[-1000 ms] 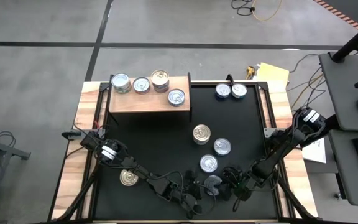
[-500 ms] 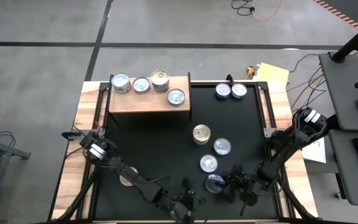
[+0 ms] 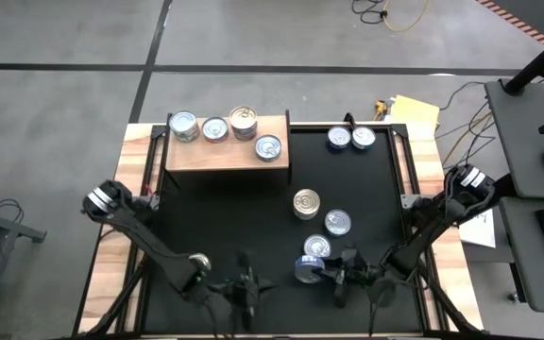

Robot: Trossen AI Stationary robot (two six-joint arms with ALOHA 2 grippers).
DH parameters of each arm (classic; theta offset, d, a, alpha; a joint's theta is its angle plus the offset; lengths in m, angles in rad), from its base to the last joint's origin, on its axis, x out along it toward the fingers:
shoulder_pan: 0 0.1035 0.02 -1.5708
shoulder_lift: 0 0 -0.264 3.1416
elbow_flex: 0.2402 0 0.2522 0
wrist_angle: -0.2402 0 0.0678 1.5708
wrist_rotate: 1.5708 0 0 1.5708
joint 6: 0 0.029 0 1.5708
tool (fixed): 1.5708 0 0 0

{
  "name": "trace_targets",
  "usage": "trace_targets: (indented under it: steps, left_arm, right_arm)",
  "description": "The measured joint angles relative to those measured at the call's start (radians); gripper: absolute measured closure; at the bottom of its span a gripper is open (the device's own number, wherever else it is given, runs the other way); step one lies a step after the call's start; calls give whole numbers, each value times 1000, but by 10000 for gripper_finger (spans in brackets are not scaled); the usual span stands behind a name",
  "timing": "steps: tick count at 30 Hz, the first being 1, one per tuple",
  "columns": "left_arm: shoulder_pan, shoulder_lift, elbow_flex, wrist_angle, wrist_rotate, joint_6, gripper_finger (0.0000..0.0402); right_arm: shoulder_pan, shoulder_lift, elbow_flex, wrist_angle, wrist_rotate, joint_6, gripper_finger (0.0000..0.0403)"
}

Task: Stack canned seafood by type on shelf
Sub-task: Stack the blue tuna can on top of the blue tuna can on the shelf

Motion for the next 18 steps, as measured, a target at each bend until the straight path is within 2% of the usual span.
trace_targets:
  steps: [4, 9, 12, 15, 18]
  left_arm:
    - [-4, -85, -197, 253, 31, 8, 401]
    - [-4, -198, -408, 434, 31, 7, 401]
    - [-4, -271, -512, 539, 29, 14, 401]
    - [2, -333, -582, 634, -35, 15, 402]
    - [13, -385, -621, 650, -118, 8, 401]
  right_arm:
    - [-64, 26, 0, 132, -67, -133, 272]
    - [-189, 40, -1, 285, -214, -286, 272]
    - [-267, 40, -1, 341, -254, -407, 272]
    - [-339, 38, -1, 399, -318, -505, 272]
    - [-390, 37, -1, 404, -398, -546, 272]
